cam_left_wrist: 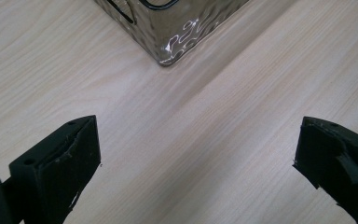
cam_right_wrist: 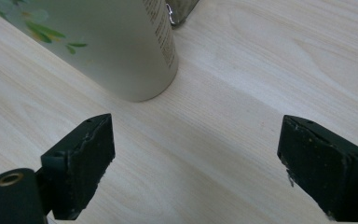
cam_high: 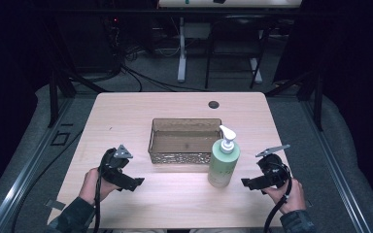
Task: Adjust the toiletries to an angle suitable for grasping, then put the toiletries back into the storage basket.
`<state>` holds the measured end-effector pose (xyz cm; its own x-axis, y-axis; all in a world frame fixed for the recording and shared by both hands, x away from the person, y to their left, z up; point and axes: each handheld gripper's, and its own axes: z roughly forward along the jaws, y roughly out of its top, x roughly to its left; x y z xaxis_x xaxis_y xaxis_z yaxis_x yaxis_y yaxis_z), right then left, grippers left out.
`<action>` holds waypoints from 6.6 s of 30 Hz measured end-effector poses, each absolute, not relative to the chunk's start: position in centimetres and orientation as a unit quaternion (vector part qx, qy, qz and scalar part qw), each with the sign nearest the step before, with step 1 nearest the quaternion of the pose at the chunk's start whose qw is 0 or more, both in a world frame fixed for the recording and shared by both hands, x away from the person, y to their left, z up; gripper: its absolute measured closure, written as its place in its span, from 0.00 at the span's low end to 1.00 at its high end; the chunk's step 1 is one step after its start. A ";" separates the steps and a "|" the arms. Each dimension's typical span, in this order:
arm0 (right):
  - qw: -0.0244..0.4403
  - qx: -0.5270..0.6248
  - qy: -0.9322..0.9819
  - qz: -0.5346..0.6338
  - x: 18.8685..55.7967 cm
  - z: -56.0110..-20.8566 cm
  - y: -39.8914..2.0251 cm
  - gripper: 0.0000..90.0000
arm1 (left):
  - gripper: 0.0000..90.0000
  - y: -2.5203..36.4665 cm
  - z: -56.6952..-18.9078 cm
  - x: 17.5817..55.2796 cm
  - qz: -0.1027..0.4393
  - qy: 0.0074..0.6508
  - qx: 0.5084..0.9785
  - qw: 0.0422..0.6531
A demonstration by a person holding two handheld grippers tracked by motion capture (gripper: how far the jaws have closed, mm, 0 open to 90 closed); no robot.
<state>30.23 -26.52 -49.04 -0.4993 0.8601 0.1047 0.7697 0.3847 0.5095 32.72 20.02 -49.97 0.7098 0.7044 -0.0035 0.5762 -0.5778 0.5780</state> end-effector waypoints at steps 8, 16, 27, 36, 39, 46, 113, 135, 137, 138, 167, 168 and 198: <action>0.086 0.491 0.829 0.253 30.3 -49.1 -26.4 0.12 | 0.00 20.2 -50.0 32.8 0.110 0.368 0.880 0.279; 0.083 0.481 0.837 0.246 30.2 -48.4 -26.0 0.12 | 0.00 20.2 -50.1 32.8 0.101 0.370 0.882 0.274; 0.068 0.463 0.851 0.238 29.7 -45.8 -25.3 0.10 | 0.00 20.5 -50.4 32.8 0.095 0.371 0.885 0.263; 0.060 0.460 0.852 0.242 29.8 -43.8 -25.0 0.07 | 0.00 21.3 -50.5 32.7 0.100 0.386 0.880 0.260; 0.065 0.455 0.855 0.240 30.2 -42.9 -24.8 0.07 | 0.00 21.4 -50.6 32.6 0.102 0.386 0.880 0.257; 0.054 0.443 0.866 0.225 31.2 -41.1 -23.9 0.06 | 0.00 21.7 -50.8 32.6 0.101 0.390 0.880 0.253; 0.033 0.379 0.917 0.120 37.7 -33.7 -14.9 0.58 | 0.00 20.9 -51.3 32.9 0.083 0.377 0.891 0.240; 0.051 0.374 0.920 0.104 37.8 -33.1 -14.4 0.69 | 0.00 20.9 -51.3 33.1 0.083 0.376 0.892 0.236; 0.052 0.376 0.920 0.102 37.8 -32.9 -14.3 0.69 | 0.00 20.9 -51.3 33.1 0.083 0.377 0.892 0.236; 0.054 0.375 0.920 0.102 37.8 -32.7 -14.3 0.70 | 0.00 20.9 -51.3 33.1 0.083 0.378 0.891 0.237; 0.061 0.351 0.929 0.099 37.7 -29.0 -13.1 0.69 | 0.00 20.8 -51.6 33.3 0.081 0.375 0.893 0.235; 0.061 0.350 0.930 0.099 37.7 -28.9 -13.0 0.69 | 0.00 20.8 -51.6 33.3 0.081 0.374 0.893 0.235; 0.069 0.344 0.931 0.102 37.7 -25.1 -12.3 0.69 | 0.00 20.8 -51.7 33.4 0.075 0.371 0.895 0.235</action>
